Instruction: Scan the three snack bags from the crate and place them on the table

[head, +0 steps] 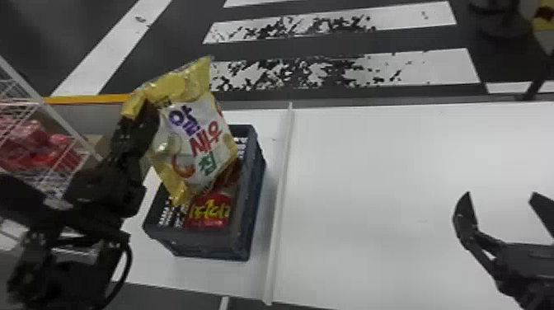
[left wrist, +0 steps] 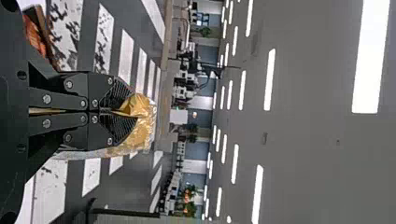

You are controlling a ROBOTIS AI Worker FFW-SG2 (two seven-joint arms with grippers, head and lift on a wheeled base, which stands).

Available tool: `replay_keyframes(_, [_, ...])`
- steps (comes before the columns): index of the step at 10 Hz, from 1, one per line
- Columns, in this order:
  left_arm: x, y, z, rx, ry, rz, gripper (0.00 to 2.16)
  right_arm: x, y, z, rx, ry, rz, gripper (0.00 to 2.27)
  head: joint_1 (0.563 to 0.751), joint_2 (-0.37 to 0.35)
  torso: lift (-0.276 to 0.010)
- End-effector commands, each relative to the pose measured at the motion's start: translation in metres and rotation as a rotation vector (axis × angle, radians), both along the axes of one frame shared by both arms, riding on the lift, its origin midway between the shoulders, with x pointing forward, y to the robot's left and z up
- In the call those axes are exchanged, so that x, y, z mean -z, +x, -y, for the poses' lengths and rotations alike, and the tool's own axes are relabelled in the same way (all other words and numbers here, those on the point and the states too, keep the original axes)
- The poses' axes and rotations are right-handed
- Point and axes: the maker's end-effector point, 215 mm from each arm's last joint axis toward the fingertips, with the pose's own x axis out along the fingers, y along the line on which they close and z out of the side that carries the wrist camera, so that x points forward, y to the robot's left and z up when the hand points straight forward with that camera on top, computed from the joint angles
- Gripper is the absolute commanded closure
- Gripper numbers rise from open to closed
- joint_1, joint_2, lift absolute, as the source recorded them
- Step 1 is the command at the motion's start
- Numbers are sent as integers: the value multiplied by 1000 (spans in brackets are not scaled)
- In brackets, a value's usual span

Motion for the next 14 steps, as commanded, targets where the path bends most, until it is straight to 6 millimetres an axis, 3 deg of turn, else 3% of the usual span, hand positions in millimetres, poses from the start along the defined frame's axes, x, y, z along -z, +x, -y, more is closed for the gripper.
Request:
replay_keyframes(1, [-20, -2, 28, 60, -67, 19, 1953, 2, 3, 0, 3, -3, -13, 110, 695, 190, -62])
replay_keyframes(2, [-22, 0, 56, 121, -109, 20, 1953, 0, 4, -1, 2, -1, -12, 110, 695, 166, -62])
replay_keyframes(4, [4, 7, 109, 267, -267, -31, 1953, -7, 6, 2, 15, -3, 0, 110, 695, 84, -62])
replay_keyframes(7, [76, 21, 188, 498, -495, -200, 1953, -20, 13, 7, 34, -5, 26, 110, 695, -32, -62])
replay_keyframes(8, [104, 20, 205, 559, -550, -272, 1953, -21, 19, -1, 21, -3, 20, 110, 695, -74, -62])
replay_keyframes(10, [143, 20, 243, 712, -712, -403, 1949, -23, 20, -7, 13, 1, 22, 113, 695, -110, -62])
replay_keyframes(14, [211, 49, 309, 769, -710, -540, 1953, -34, 21, -8, 22, 10, 48, 113, 695, -195, -62])
